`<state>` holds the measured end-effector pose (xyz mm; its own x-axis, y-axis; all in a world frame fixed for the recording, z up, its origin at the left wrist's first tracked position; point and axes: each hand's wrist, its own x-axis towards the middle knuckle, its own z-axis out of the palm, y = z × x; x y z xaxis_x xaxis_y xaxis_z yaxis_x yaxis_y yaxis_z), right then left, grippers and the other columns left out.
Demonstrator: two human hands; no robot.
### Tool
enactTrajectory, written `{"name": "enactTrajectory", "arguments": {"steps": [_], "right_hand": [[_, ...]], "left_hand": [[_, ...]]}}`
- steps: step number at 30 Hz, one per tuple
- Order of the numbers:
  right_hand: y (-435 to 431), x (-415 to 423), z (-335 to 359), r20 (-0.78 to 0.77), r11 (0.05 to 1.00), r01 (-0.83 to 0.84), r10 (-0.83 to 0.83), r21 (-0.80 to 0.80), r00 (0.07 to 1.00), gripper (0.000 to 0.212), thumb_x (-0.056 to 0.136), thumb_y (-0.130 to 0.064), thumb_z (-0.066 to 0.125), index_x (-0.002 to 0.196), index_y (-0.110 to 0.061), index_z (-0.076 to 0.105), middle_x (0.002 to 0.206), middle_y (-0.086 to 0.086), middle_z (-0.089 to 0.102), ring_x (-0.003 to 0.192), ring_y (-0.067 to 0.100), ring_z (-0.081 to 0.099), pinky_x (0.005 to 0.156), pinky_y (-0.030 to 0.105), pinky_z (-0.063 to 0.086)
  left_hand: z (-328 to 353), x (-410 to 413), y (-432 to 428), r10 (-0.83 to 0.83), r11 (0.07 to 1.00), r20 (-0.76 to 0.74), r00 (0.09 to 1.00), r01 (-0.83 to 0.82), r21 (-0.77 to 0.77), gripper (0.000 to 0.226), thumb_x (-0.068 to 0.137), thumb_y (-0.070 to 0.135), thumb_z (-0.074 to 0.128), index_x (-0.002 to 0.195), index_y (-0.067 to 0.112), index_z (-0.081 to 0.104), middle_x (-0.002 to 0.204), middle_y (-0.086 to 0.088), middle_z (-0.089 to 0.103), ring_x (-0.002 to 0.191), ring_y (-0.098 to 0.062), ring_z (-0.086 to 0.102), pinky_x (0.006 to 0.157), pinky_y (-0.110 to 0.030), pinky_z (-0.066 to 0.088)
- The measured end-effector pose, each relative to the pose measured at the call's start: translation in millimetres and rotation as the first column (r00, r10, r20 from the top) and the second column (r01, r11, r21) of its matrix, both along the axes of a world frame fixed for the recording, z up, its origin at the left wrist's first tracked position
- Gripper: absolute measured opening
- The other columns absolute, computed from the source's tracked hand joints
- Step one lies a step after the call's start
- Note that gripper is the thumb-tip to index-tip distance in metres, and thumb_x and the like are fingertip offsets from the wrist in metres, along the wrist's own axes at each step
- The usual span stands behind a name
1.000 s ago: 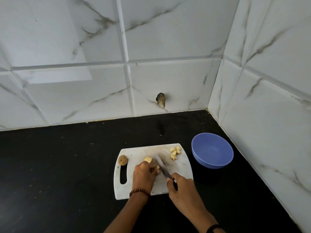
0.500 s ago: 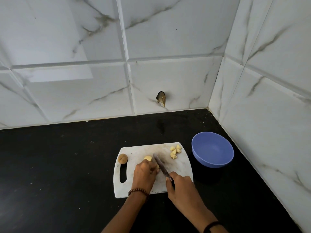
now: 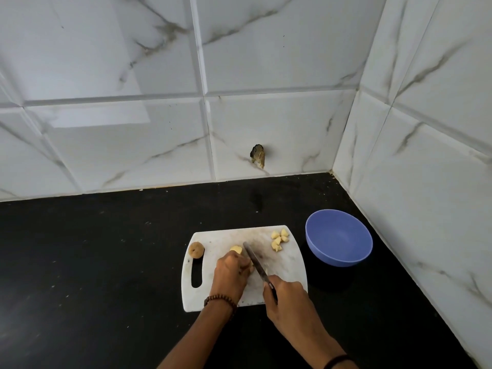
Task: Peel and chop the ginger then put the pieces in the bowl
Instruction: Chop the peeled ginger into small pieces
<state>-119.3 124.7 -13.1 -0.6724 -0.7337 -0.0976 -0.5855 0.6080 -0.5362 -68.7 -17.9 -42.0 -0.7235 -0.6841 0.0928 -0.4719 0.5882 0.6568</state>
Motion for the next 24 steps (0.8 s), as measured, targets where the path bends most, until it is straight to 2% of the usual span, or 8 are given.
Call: {"name": "enactTrajectory", "arguments": {"steps": [9, 15, 24], "right_hand": [[-0.8, 1.6, 4.0, -0.076, 0.997, -0.022, 0.028, 0.071, 0.997, 0.029, 0.104, -0.038, 0.04, 0.121, -0.021, 0.057, 0.099, -0.002, 0.066, 0.087, 0.011, 0.066, 0.076, 0.023, 0.056], [-5.9, 5.3, 3.4, -0.162, 0.975, -0.089, 0.124, 0.205, 0.979, 0.033, 0.102, -0.028, 0.049, 0.132, -0.016, 0.048, 0.109, 0.005, 0.065, 0.096, 0.019, 0.066, 0.083, 0.032, 0.056], [-1.1, 3.1, 4.1, -0.112, 0.967, -0.083, 0.113, 0.242, 0.987, 0.04, 0.102, -0.03, 0.049, 0.139, -0.017, 0.044, 0.113, 0.005, 0.064, 0.1, 0.018, 0.065, 0.084, 0.029, 0.054]], "left_hand": [[-0.5, -0.5, -1.8, -0.015, 1.0, 0.009, 1.0, 0.015, -0.025, 0.014, 0.088, 0.018, 0.065, 0.1, 0.017, 0.073, 0.104, 0.002, 0.065, 0.091, -0.009, 0.06, 0.083, -0.015, 0.048], [-3.7, 0.0, -1.2, -0.044, 0.997, 0.011, 0.999, 0.044, -0.061, 0.014, 0.09, 0.017, 0.063, 0.099, 0.018, 0.073, 0.104, 0.003, 0.063, 0.09, -0.006, 0.055, 0.08, -0.011, 0.044], [-8.5, -0.4, 0.6, -0.041, 0.996, -0.01, 0.999, 0.04, -0.082, 0.018, 0.091, 0.019, 0.061, 0.106, 0.017, 0.071, 0.109, 0.003, 0.063, 0.091, -0.003, 0.053, 0.079, -0.005, 0.037]]}}
